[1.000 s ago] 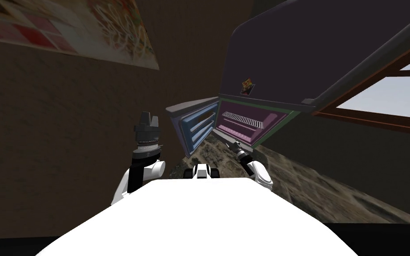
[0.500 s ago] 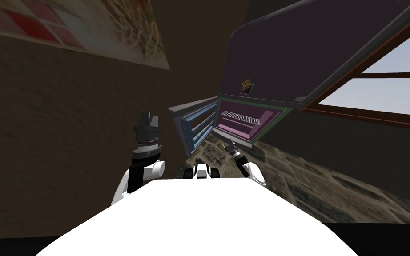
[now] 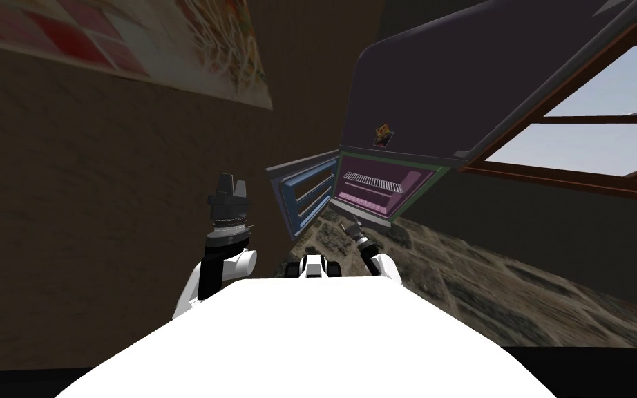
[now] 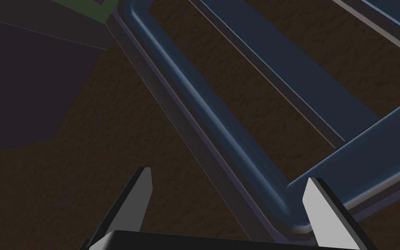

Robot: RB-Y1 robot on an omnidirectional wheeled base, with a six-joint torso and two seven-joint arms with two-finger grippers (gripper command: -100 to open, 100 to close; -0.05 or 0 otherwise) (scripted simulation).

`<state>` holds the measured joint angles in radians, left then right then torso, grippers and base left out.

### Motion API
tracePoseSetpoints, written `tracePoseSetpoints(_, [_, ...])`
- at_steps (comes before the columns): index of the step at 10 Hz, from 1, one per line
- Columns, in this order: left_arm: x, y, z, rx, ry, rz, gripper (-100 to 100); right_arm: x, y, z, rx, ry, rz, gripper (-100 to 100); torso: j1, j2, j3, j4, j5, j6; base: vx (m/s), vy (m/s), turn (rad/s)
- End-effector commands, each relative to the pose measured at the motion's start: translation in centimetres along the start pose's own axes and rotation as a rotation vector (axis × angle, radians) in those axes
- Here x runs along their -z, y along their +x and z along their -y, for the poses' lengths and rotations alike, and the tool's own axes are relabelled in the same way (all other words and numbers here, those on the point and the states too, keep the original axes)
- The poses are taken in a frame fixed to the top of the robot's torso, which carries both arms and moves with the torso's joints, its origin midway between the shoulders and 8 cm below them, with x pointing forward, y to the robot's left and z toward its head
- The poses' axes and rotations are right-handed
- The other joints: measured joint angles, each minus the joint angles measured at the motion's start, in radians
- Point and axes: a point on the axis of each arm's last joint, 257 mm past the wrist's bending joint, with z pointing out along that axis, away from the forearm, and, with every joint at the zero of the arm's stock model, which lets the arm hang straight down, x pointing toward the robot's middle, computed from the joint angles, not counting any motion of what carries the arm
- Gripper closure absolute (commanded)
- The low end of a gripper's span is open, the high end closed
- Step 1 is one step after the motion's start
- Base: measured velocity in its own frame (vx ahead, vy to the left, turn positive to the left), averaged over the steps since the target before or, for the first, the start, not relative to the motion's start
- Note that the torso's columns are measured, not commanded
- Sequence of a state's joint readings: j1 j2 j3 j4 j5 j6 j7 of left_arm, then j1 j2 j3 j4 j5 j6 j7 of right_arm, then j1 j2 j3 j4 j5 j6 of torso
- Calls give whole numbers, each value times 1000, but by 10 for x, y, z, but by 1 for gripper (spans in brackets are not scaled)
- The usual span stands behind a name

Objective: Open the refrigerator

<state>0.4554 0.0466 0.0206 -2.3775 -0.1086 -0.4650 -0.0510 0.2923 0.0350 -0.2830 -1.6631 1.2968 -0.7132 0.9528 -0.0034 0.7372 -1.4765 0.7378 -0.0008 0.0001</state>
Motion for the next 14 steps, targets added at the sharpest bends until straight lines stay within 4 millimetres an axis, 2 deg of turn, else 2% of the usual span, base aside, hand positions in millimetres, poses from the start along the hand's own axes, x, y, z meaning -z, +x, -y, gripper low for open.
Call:
tracePoseSetpoints(1, [0, 0, 0, 0, 0, 0, 0, -33, -10, -9, -13, 15, 24, -100, -1, 2, 1, 0, 0, 0, -86, -83, 11])
tracePoseSetpoints(2, [0, 0, 0, 0, 0, 0, 0, -35, -8, -5, -12, 25, 15, -100, -1, 4, 3, 1, -1, 0, -67, -85, 7])
tracePoseSetpoints(3, [0, 0, 0, 0, 0, 0, 0, -48, -12, -11, -17, 30, 17, -100, 1, 2, 2, 1, 0, 0, -65, -85, 3])
tracePoseSetpoints(4, [0, 0, 0, 0, 0, 0, 0, -51, -13, -9, -16, 33, 19, -100, 3, 1, 1, 0, 1, 0, -55, -58, 6])
tracePoseSetpoints(6, [0, 0, 0, 0, 0, 0, 0, -79, -23, -23, -24, 31, 26, -100, 5, 0, 0, 0, 1, 0, -61, -71, 6])
tracePoseSetpoints(7, [0, 0, 0, 0, 0, 0, 0, -84, -23, -19, -21, 40, 20, -100, 3, 1, 1, 0, 1, 0, -67, -67, 9])
tracePoseSetpoints(8, [0, 0, 0, 0, 0, 0, 0, -97, -26, -27, -23, 34, 17, -100, 3, 1, 1, 0, 1, 0, -69, -73, -2])
tracePoseSetpoints(9, [0, 0, 0, 0, 0, 0, 0, -100, -28, -25, -21, 38, 18, -100, 3, 1, 1, 0, 1, 0, -50, -51, 7])
tracePoseSetpoints(10, [0, 0, 0, 0, 0, 0, 0, -115, -34, -32, -18, 34, 16, -100, 4, 0, 0, 0, 1, 0, -54, -63, 1])
tracePoseSetpoints(11, [0, 0, 0, 0, 0, 0, 0, -115, -33, -32, -18, 34, 14, -100, 3, 0, 0, 0, 1, 0, -43, -50, 8])
tracePoseSetpoints(13, [0, 0, 0, 0, 0, 0, 0, -142, -45, -48, -9, 14, 9, -100, 4, 0, 0, 0, 1, 0, -62, -72, 6])
tracePoseSetpoints(14, [0, 0, 0, 0, 0, 0, 0, -144, -44, -46, -6, 18, 2, -100, 1, 2, 1, 1, 0, 0, -70, -75, 8])
